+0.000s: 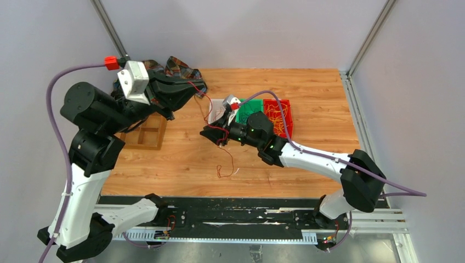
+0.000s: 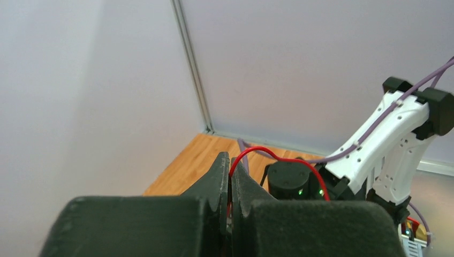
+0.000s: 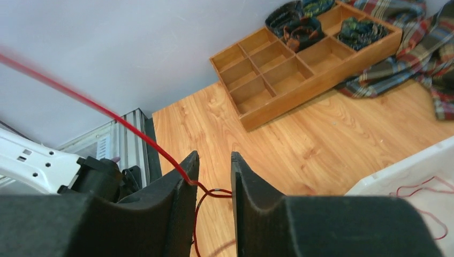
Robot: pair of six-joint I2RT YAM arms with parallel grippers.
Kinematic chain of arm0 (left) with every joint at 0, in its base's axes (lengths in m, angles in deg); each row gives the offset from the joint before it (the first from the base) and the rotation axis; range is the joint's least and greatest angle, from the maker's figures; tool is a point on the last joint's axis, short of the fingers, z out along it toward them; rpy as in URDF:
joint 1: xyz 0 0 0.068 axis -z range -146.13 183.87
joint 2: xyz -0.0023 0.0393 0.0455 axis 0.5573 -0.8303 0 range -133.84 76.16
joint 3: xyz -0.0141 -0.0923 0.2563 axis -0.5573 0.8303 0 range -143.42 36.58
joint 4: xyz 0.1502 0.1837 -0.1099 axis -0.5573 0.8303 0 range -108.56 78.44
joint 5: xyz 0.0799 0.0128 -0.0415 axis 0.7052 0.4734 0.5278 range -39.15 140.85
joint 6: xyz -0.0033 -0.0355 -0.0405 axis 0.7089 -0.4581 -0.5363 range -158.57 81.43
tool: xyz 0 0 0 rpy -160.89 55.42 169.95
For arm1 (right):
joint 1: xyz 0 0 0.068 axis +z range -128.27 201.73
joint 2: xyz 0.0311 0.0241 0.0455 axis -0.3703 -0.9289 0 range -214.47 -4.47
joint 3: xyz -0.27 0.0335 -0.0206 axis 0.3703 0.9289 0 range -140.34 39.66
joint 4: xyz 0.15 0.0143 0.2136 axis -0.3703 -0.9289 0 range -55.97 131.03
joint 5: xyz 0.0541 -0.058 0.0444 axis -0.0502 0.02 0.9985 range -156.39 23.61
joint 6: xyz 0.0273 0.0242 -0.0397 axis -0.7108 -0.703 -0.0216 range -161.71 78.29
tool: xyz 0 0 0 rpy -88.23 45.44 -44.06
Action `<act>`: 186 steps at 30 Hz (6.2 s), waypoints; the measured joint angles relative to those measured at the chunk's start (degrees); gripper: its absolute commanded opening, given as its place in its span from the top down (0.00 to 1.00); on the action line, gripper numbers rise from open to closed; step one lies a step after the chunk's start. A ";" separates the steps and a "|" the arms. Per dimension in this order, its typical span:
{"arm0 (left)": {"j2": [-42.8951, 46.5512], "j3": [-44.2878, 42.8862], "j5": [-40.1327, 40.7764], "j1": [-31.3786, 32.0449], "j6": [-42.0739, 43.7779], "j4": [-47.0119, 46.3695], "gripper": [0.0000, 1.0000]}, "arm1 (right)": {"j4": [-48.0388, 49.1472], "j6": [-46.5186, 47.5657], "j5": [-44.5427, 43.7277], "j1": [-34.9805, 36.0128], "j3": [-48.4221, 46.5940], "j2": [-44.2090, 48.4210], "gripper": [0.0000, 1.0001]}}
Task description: Untangle the cables
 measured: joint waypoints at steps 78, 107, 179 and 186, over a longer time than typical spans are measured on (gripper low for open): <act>-26.56 -13.68 29.33 -2.56 21.03 -21.20 0.99 | -55.19 -14.49 -43.74 1.36 16.48 33.46 0.72; -30.77 0.35 29.35 -2.58 31.74 -19.28 0.99 | -54.38 -21.16 -43.19 1.36 22.18 35.54 0.82; -50.47 0.15 22.91 -1.05 -1.95 2.82 1.00 | -73.96 -20.57 -46.47 1.36 17.66 51.93 0.92; -48.11 11.80 34.86 -2.40 1.40 -5.29 1.00 | -74.60 -20.94 -47.71 1.36 17.86 51.30 0.91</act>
